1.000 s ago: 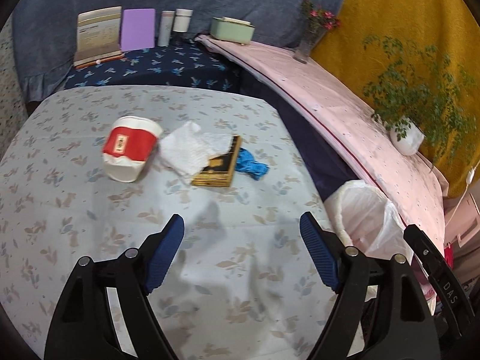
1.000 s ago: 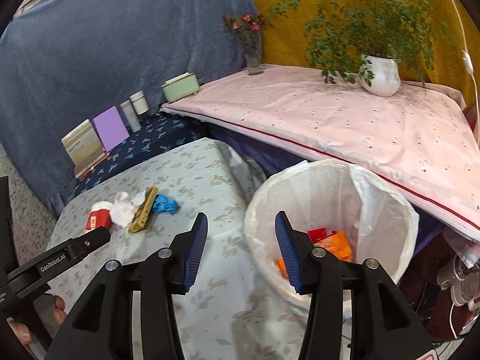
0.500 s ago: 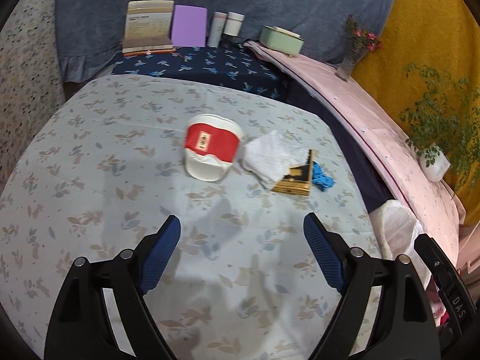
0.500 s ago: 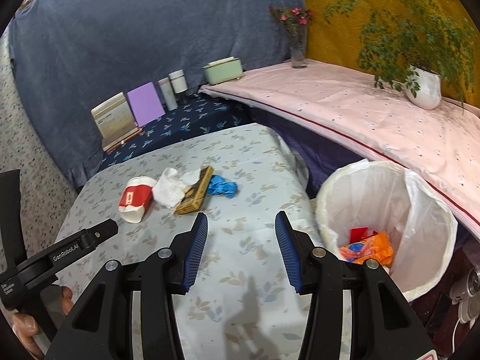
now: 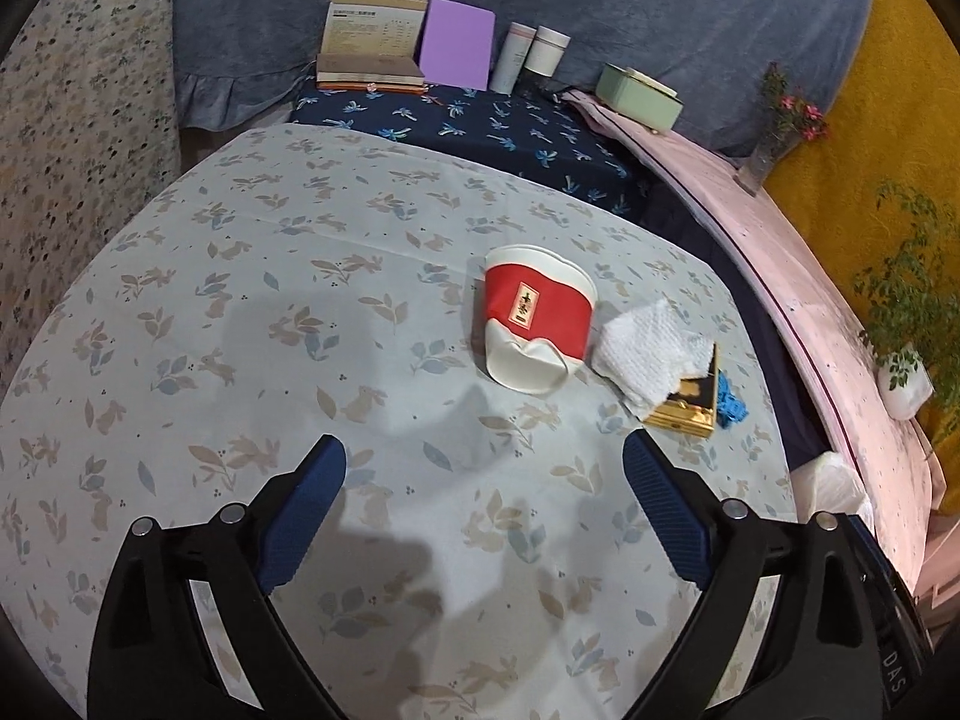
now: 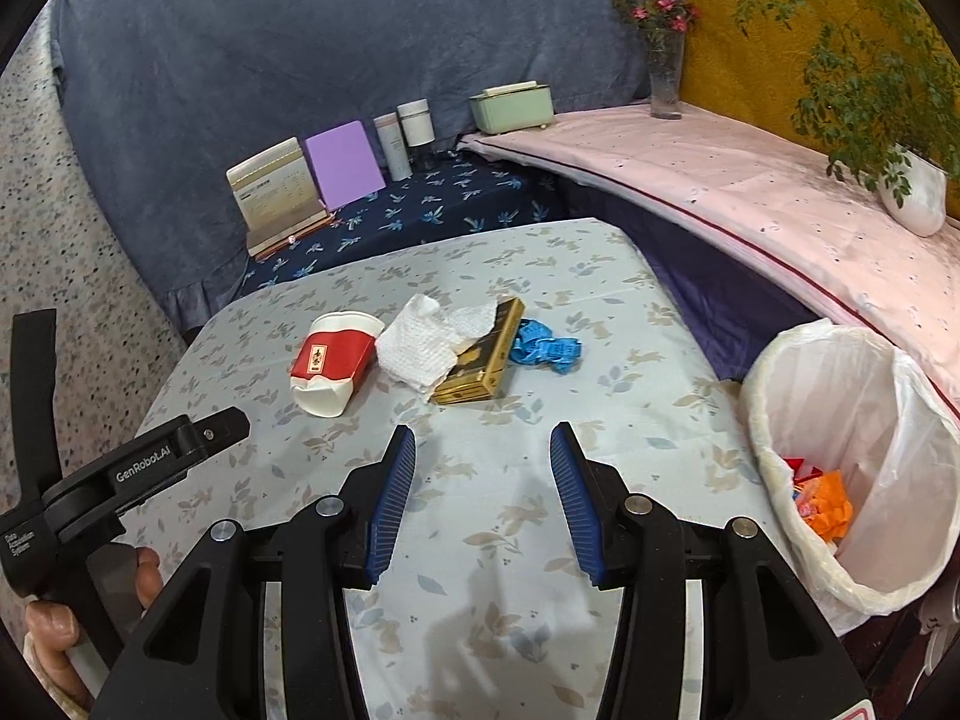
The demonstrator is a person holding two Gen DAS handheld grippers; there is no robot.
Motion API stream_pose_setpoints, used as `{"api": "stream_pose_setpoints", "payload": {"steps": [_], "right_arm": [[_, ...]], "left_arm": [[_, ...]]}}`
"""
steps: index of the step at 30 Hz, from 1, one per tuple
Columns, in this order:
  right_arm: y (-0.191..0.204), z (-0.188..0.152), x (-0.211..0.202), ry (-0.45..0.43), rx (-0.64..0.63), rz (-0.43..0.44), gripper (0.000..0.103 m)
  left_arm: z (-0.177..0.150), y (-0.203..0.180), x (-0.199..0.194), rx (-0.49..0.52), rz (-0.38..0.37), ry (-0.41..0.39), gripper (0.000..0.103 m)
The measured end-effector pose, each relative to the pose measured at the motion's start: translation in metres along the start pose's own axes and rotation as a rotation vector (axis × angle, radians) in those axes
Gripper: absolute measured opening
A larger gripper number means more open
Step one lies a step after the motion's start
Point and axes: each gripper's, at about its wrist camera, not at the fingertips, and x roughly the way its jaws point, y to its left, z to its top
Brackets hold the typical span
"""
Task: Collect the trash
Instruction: 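Move both tools back to the table toward the red-and-white paper cup, then grasp the paper cup with the left tool while the right tool grasps the white tissue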
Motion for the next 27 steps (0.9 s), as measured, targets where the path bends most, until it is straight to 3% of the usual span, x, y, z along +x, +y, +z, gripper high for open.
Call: {"api": "stream_pose_setpoints", "payload": {"steps": [22, 27], "right_arm": [[-0.003, 0.038, 0.087, 0.046, 0.047, 0.024, 0.046], [0.010, 0.048, 0.106, 0.052, 0.028, 0.044, 0.046]], "left_arm": [[0.041, -0.009, 0.096, -0.094, -0.016, 0.108, 0.090], [0.043, -0.009, 0.110, -0.089, -0.033, 0.144, 0.066]]}}
